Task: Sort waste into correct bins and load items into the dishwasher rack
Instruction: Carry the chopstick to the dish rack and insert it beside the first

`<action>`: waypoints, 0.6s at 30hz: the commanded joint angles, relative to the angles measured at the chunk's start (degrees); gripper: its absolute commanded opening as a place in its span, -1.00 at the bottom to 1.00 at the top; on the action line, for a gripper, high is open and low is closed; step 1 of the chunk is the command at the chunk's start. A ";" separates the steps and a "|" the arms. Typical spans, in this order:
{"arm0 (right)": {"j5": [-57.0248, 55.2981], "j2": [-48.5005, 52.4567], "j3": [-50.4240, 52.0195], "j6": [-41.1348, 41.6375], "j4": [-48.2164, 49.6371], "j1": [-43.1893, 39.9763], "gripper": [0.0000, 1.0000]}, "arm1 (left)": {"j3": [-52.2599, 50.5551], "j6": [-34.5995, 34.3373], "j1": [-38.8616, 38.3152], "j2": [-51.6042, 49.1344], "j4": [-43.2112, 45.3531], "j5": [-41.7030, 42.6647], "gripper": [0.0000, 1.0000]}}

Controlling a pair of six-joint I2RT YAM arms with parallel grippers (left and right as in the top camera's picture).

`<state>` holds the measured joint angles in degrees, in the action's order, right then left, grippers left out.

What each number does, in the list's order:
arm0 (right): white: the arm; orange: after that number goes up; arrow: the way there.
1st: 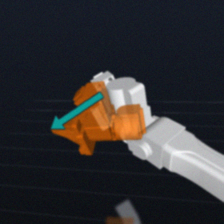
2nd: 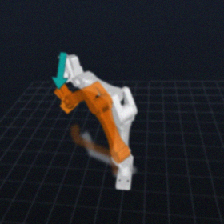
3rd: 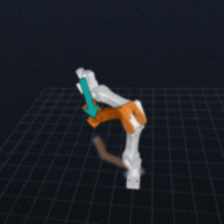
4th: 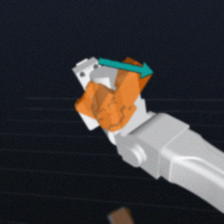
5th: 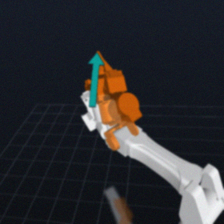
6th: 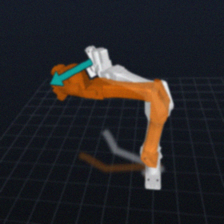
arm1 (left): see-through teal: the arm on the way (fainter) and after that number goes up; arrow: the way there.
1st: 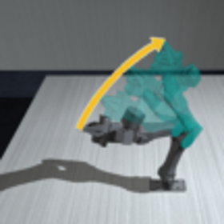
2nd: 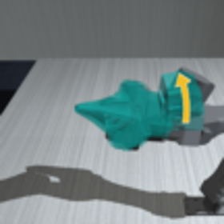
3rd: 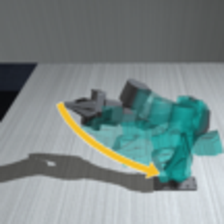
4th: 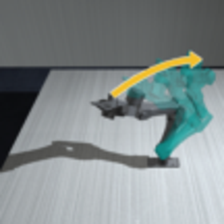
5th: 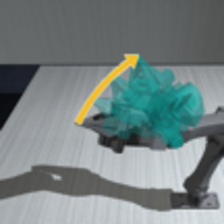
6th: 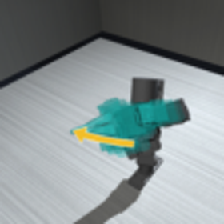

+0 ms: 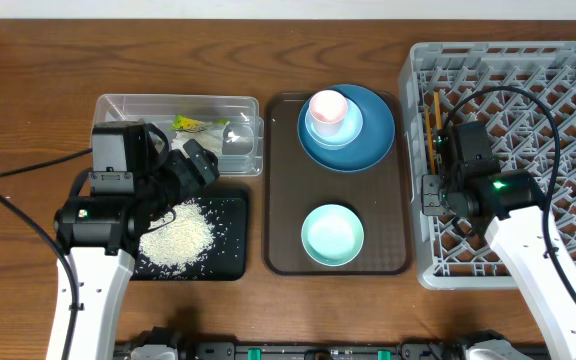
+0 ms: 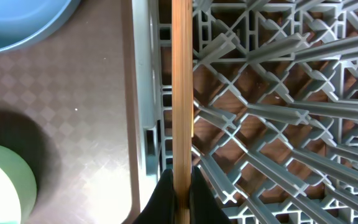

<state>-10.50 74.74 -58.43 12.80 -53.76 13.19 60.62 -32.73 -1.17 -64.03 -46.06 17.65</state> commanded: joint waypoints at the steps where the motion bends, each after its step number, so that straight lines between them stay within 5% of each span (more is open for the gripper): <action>1: -1.75 0.37 -0.81 -0.92 0.00 -0.81 -0.97 | 0.48 0.81 0.28 -0.07 0.07 -0.33 0.91; 14: -2.34 4.20 -0.81 -0.92 0.90 -0.92 -0.95 | 0.46 0.81 0.28 -0.07 0.07 -0.33 0.91; 18: -3.52 4.81 -0.81 -0.90 1.07 -0.92 -0.54 | 0.46 0.81 0.28 -0.07 0.07 -0.33 0.92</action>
<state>-12.21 79.26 -58.43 12.47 -52.82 13.17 60.62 -32.73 -1.17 -64.03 -46.04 17.67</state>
